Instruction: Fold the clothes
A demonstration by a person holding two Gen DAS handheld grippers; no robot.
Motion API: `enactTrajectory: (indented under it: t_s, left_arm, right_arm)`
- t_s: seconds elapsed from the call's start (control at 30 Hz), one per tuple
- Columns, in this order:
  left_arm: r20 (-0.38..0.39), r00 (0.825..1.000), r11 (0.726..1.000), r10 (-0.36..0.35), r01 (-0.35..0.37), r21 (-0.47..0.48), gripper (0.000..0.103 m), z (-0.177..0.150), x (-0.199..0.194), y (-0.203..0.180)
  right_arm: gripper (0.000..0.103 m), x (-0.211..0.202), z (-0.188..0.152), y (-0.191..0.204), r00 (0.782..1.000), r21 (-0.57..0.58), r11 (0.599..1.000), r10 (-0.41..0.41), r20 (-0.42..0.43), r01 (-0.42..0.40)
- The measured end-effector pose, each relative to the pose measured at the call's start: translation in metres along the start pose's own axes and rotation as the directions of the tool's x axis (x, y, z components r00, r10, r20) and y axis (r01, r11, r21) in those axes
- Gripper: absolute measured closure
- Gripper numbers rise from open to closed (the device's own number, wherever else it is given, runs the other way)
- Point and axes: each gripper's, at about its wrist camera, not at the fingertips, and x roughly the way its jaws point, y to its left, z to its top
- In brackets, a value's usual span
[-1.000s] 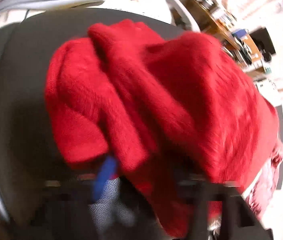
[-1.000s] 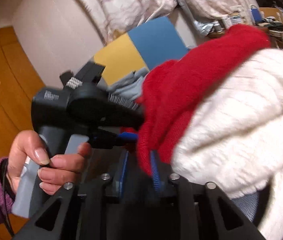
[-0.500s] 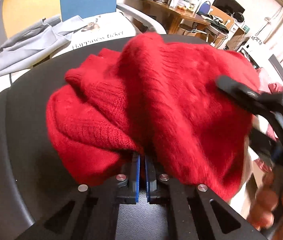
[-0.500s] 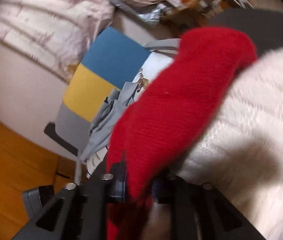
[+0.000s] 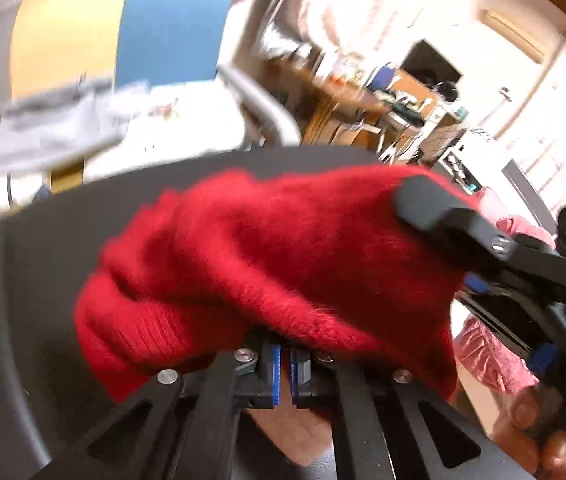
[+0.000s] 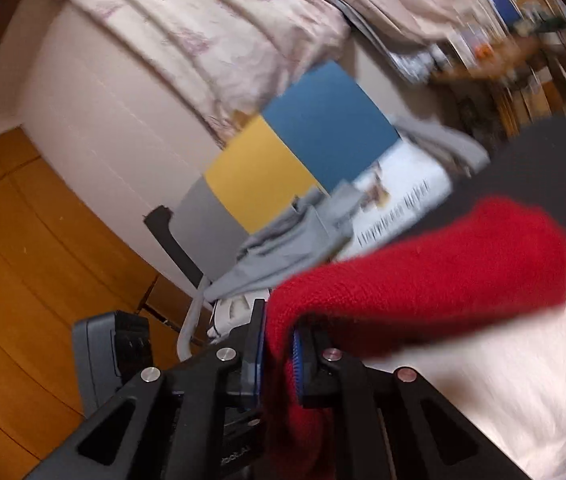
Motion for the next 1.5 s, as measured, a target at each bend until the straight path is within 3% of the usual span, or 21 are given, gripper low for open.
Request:
enactTrajectory:
  t_s: [0.23, 0.47, 0.5, 0.53, 0.6, 0.63, 0.67, 0.77, 0.8, 0.83, 0.87, 0.9, 0.93, 1.0, 1.03, 1.1, 1.17, 1.23, 1.3, 1.4, 1.5]
  left_arm:
    - [0.127, 0.991, 0.999, -0.047, 0.047, 0.002, 0.100, 0.037, -0.064, 0.010]
    - [0.262, 0.963, 0.998, -0.063, 0.062, 0.015, 0.100, 0.035, -0.169, 0.039]
    - [0.283, 0.957, 0.998, -0.057, 0.052, 0.024, 0.100, 0.031, -0.183, 0.041]
    - [0.315, 0.948, 0.999, -0.045, 0.038, 0.031, 0.100, 0.026, -0.203, 0.045]
    - [0.387, 0.921, 0.999, -0.031, 0.015, 0.044, 0.103, 0.014, -0.239, 0.053]
    - [0.435, 0.900, 0.999, -0.018, -0.004, 0.049, 0.103, 0.007, -0.259, 0.057]
    - [0.452, 0.892, 0.998, 0.005, -0.030, 0.049, 0.103, 0.000, -0.273, 0.063]
    - [0.482, 0.872, 0.994, 0.083, -0.105, 0.018, 0.103, -0.024, -0.302, 0.087]
    - [0.482, 0.868, 0.992, 0.116, -0.125, -0.012, 0.103, -0.033, -0.305, 0.100]
    - [0.451, 0.878, 0.987, 0.159, -0.152, -0.053, 0.103, -0.045, -0.297, 0.118]
    - [0.413, 0.888, 0.979, 0.203, -0.180, -0.094, 0.103, -0.058, -0.287, 0.137]
    - [0.355, 0.905, 0.971, 0.232, -0.197, -0.133, 0.101, -0.073, -0.268, 0.156]
    - [0.293, 0.921, 0.962, 0.257, -0.214, -0.171, 0.096, -0.089, -0.249, 0.175]
    - [0.169, 0.939, 0.937, 0.298, -0.254, -0.241, 0.082, -0.121, -0.208, 0.210]
    - [0.110, 0.946, 0.923, 0.304, -0.264, -0.279, 0.073, -0.140, -0.183, 0.224]
    - [0.010, 0.953, 0.898, 0.302, -0.282, -0.338, 0.064, -0.173, -0.136, 0.246]
    - [-0.046, 0.957, 0.890, 0.286, -0.283, -0.357, 0.058, -0.193, -0.096, 0.249]
    - [-0.085, 0.958, 0.883, 0.275, -0.287, -0.371, 0.040, -0.208, -0.062, 0.248]
    - [-0.087, 0.957, 0.881, 0.276, -0.288, -0.374, 0.028, -0.215, -0.038, 0.240]
    - [-0.053, 0.933, 0.872, 0.356, -0.352, -0.341, 0.014, -0.211, -0.014, 0.222]
    - [-0.042, 0.916, 0.871, 0.398, -0.392, -0.297, 0.000, -0.205, 0.012, 0.212]
  right_arm:
    - [0.093, -0.003, 0.029, 0.083, 0.991, -0.097, 0.987, 0.130, 0.009, -0.129]
    - [0.093, -0.017, 0.023, 0.178, 0.966, -0.216, 0.944, 0.258, 0.015, -0.249]
    - [0.093, -0.021, 0.018, 0.193, 0.950, -0.233, 0.925, 0.312, 0.011, -0.301]
    - [0.100, -0.025, 0.013, 0.208, 0.930, -0.250, 0.901, 0.367, 0.006, -0.354]
    - [0.102, -0.035, 0.005, 0.239, 0.858, -0.277, 0.824, 0.514, -0.004, -0.495]
    - [0.102, -0.042, -0.002, 0.263, 0.872, -0.319, 0.827, 0.489, 0.006, -0.462]
    - [0.102, -0.048, -0.009, 0.288, 0.888, -0.361, 0.831, 0.460, 0.018, -0.423]
    - [0.101, -0.040, -0.036, 0.309, 0.870, -0.357, 0.815, 0.494, 0.014, -0.457]
    - [0.094, -0.037, -0.046, 0.316, 0.863, -0.355, 0.809, 0.505, 0.012, -0.469]
    - [0.087, -0.030, -0.064, 0.311, 0.896, -0.366, 0.844, 0.440, 0.052, -0.393]
    - [0.071, -0.024, -0.078, 0.301, 0.923, -0.365, 0.869, 0.380, 0.064, -0.333]
    - [0.068, -0.018, -0.092, 0.292, 0.945, -0.363, 0.891, 0.319, 0.074, -0.272]
    - [0.066, -0.004, -0.113, 0.272, 0.981, -0.367, 0.917, 0.188, 0.055, -0.156]
    - [0.062, 0.012, -0.140, 0.241, 1.000, -0.385, 0.923, 0.013, 0.009, -0.008]
    - [0.062, 0.022, -0.160, 0.212, 0.993, -0.384, 0.918, -0.117, -0.021, 0.100]
    - [0.062, 0.032, -0.180, 0.170, 0.967, -0.361, 0.909, -0.247, -0.060, 0.210]
    - [0.061, 0.034, -0.196, 0.128, 0.926, -0.347, 0.880, -0.370, -0.071, 0.325]
    - [0.058, 0.039, -0.213, 0.087, 0.879, -0.348, 0.841, -0.469, -0.084, 0.415]
    - [0.053, 0.044, -0.223, 0.073, 0.868, -0.356, 0.838, -0.481, -0.123, 0.414]
    - [0.048, 0.063, -0.241, 0.047, 0.837, -0.352, 0.831, -0.514, -0.189, 0.431]
    - [0.041, 0.078, -0.260, 0.023, 0.835, -0.312, 0.844, -0.509, -0.208, 0.437]
